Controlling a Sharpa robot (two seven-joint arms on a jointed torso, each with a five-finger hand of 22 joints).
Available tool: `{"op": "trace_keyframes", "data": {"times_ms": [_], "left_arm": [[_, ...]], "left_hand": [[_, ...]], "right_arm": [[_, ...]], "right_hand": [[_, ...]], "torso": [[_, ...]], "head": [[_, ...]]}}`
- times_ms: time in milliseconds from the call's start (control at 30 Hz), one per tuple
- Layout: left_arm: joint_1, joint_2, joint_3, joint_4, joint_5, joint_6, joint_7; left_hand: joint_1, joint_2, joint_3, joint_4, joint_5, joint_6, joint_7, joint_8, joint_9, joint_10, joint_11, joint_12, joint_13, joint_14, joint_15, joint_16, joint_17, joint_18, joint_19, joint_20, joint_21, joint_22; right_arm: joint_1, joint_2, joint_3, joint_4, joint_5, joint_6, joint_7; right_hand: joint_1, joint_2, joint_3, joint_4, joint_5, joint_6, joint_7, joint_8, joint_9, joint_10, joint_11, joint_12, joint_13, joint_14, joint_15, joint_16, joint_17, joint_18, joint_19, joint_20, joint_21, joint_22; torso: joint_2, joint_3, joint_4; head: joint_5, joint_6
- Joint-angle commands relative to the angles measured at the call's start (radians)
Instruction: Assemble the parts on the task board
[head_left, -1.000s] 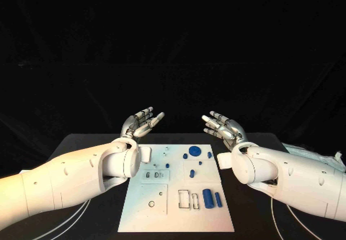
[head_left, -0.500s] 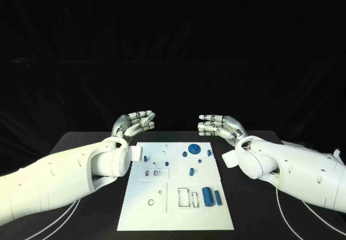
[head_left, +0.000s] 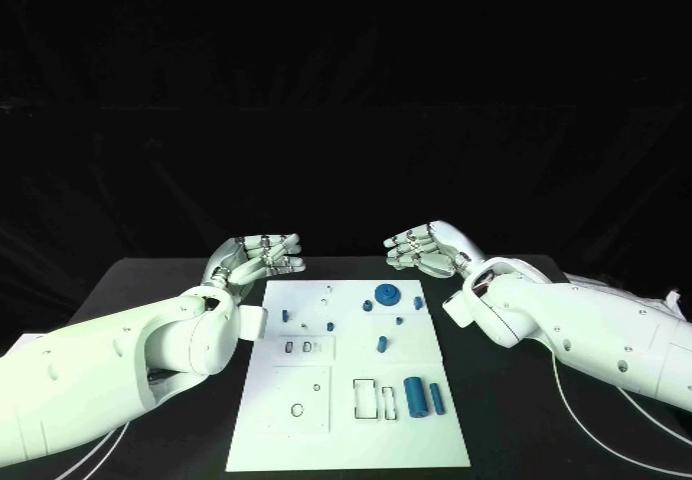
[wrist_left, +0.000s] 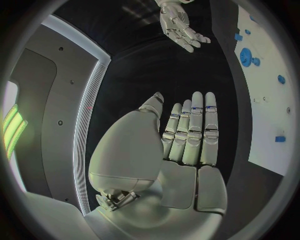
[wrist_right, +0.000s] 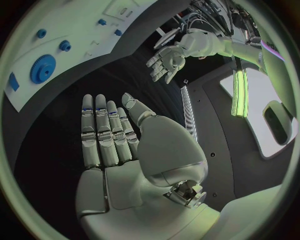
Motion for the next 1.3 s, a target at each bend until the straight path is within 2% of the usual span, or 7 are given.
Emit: {"op": "trace_keyframes", "data": {"times_ms": [33, 233, 600, 733, 1000, 1200, 1300], "left_arm": [[0.002, -0.007, 0.003, 0.033, -0.023, 0.053, -0.013], [0.002, -0.019, 0.006, 0.084, 0.007, 0.051, -0.025], [0.007, -0.051, 0.012, 0.170, 0.044, 0.058, -0.032], [0.009, -0.055, 0.014, 0.186, 0.049, 0.060, -0.032], [0.009, -0.055, 0.015, 0.186, 0.051, 0.062, -0.037], [0.010, -0.052, 0.015, 0.179, 0.053, 0.068, -0.043], [0.010, -0.051, 0.015, 0.177, 0.055, 0.071, -0.046]], "left_hand": [[0.002, 0.009, -0.002, -0.010, -0.006, -0.002, 0.008, -0.012, -0.004, -0.004, 0.010, -0.016, -0.004, -0.012, 0.007, -0.016, 0.006, 0.008, -0.002, 0.004, -0.012, -0.006], [0.004, 0.012, -0.003, -0.018, -0.005, -0.008, 0.013, -0.022, -0.005, -0.012, 0.014, -0.029, -0.005, -0.022, 0.012, -0.031, 0.013, 0.008, -0.008, 0.008, -0.023, -0.012], [0.001, 0.013, -0.007, -0.023, -0.005, -0.013, 0.018, -0.031, -0.005, -0.018, 0.018, -0.040, -0.006, -0.028, 0.016, -0.041, 0.020, 0.008, -0.011, 0.011, -0.031, -0.016], [0.001, 0.013, -0.007, -0.023, -0.005, -0.013, 0.018, -0.031, -0.005, -0.018, 0.018, -0.040, -0.006, -0.028, 0.016, -0.041, 0.020, 0.008, -0.011, 0.011, -0.031, -0.016], [0.002, 0.014, -0.009, -0.027, -0.005, -0.013, 0.020, -0.034, -0.005, -0.019, 0.019, -0.042, -0.005, -0.020, 0.015, -0.040, 0.026, 0.009, -0.005, 0.011, -0.031, -0.017], [0.000, 0.015, -0.012, -0.030, -0.005, -0.013, 0.020, -0.037, -0.005, -0.020, 0.019, -0.044, -0.005, -0.011, 0.013, -0.038, 0.033, 0.011, 0.006, 0.010, -0.029, -0.016], [0.000, 0.016, -0.012, -0.031, -0.005, -0.013, 0.020, -0.037, -0.005, -0.020, 0.019, -0.044, -0.005, -0.010, 0.013, -0.038, 0.034, 0.011, 0.007, 0.010, -0.029, -0.016]], "right_arm": [[0.004, 0.009, 0.002, -0.012, -0.291, 0.001, -0.101], [0.007, 0.025, 0.004, -0.018, -0.511, 0.074, -0.219], [0.025, 0.052, 0.008, -0.008, -0.736, 0.183, -0.357], [0.035, 0.053, 0.009, 0.006, -0.786, 0.228, -0.387], [0.041, 0.052, 0.011, 0.028, -0.863, 0.273, -0.440], [0.042, 0.053, 0.013, 0.038, -0.892, 0.296, -0.458], [0.043, 0.054, 0.014, 0.042, -0.896, 0.303, -0.461]], "right_hand": [[-0.007, -0.043, 0.043, -0.009, -0.012, 0.056, -0.021, -0.005, 0.003, 0.118, -0.040, 0.001, 0.005, 0.182, -0.057, 0.044, 0.030, 0.013, 0.128, -0.063, 0.101, 0.042], [-0.005, -0.064, 0.040, -0.004, -0.009, 0.086, -0.036, -0.004, 0.004, 0.133, -0.055, -0.011, 0.002, 0.278, -0.085, 0.081, 0.068, 0.012, 0.180, -0.101, 0.188, 0.090], [-0.017, -0.082, 0.046, 0.019, -0.033, 0.109, -0.052, -0.007, 0.003, 0.136, -0.069, -0.009, 0.002, 0.356, -0.102, 0.124, 0.125, 0.013, 0.201, -0.123, 0.272, 0.140], [-0.023, -0.093, 0.059, 0.037, -0.033, 0.115, -0.063, -0.008, 0.003, 0.164, -0.079, -0.007, 0.004, 0.366, -0.116, 0.198, 0.188, 0.011, 0.214, -0.135, 0.332, 0.175], [-0.045, -0.119, 0.076, 0.068, -0.043, 0.116, -0.073, -0.008, 0.003, 0.144, -0.086, -0.011, 0.002, 0.367, -0.124, 0.287, 0.261, 0.012, 0.228, -0.137, 0.385, 0.206], [-0.051, -0.150, 0.111, 0.110, -0.044, 0.119, -0.079, -0.008, 0.003, 0.109, -0.087, -0.009, 0.005, 0.365, -0.130, 0.547, 0.429, 0.012, 0.276, -0.141, 0.486, 0.264], [-0.050, -0.167, 0.129, 0.136, -0.045, 0.122, -0.076, -0.008, 0.004, 0.097, -0.083, -0.007, 0.005, 0.363, -0.129, 0.745, 0.614, -0.007, 0.309, -0.139, 0.623, 0.423]], "torso": [[0.030, -0.0078, 0.0165], [0.056, -0.0100, 0.0334], [0.095, -0.0173, 0.0525], [0.105, -0.0205, 0.0571], [0.116, -0.0239, 0.0612], [0.121, -0.0245, 0.0616], [0.124, -0.0241, 0.0617]], "head": [[-0.014, 0.006], [-0.026, 0.017], [-0.049, 0.030], [-0.056, 0.030], [-0.062, 0.026], [-0.060, 0.025], [-0.056, 0.026]]}}
